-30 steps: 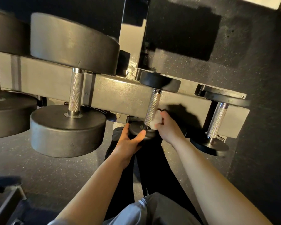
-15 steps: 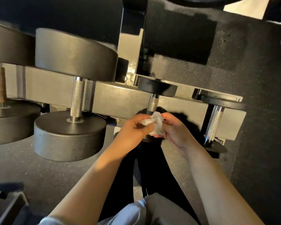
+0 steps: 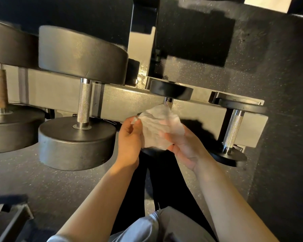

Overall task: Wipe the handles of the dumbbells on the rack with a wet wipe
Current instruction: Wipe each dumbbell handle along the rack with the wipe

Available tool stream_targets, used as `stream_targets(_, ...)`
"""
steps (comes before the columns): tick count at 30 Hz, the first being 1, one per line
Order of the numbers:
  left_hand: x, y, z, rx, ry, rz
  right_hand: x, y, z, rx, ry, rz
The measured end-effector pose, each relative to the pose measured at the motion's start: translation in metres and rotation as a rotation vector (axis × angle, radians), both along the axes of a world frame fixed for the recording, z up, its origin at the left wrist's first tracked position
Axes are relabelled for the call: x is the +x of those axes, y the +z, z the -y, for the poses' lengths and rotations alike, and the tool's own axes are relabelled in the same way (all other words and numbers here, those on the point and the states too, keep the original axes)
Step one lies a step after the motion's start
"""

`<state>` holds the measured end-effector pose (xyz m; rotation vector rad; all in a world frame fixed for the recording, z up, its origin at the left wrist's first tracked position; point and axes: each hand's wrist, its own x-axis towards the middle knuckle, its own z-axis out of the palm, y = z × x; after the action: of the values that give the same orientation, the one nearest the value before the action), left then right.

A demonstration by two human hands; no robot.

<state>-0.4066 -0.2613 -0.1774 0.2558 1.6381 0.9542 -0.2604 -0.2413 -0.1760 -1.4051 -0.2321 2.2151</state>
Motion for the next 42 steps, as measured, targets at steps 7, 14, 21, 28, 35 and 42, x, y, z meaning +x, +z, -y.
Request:
stream_targets(7, 0.003, 0.0, -0.01, -0.024, 0.044, 0.021, 0.015, 0.006, 0.003, -0.132, -0.106, -0.213)
stream_targets(14, 0.008, 0.001, 0.004, -0.123, -0.02, -0.029, 0.061, 0.013, 0.016, 0.076, -0.27, -0.005)
stream_targets(21, 0.024, -0.02, 0.022, -0.546, -0.048, 0.202, 0.028, -0.022, 0.006, 0.094, 0.098, 0.358)
stream_targets(28, 0.027, -0.032, 0.021, -0.533, -0.021, 0.338, 0.001, -0.06, -0.045, -0.018, 0.108, -0.048)
stream_targets(35, 0.028, -0.031, 0.021, -0.54, -0.024, 0.332, -0.001, -0.067, -0.058, 0.081, -0.001, -0.002)
stream_targets(42, 0.033, -0.029, 0.02, -0.532, -0.032, 0.303, -0.001, -0.056, -0.026, 0.025, 0.435, 0.206)
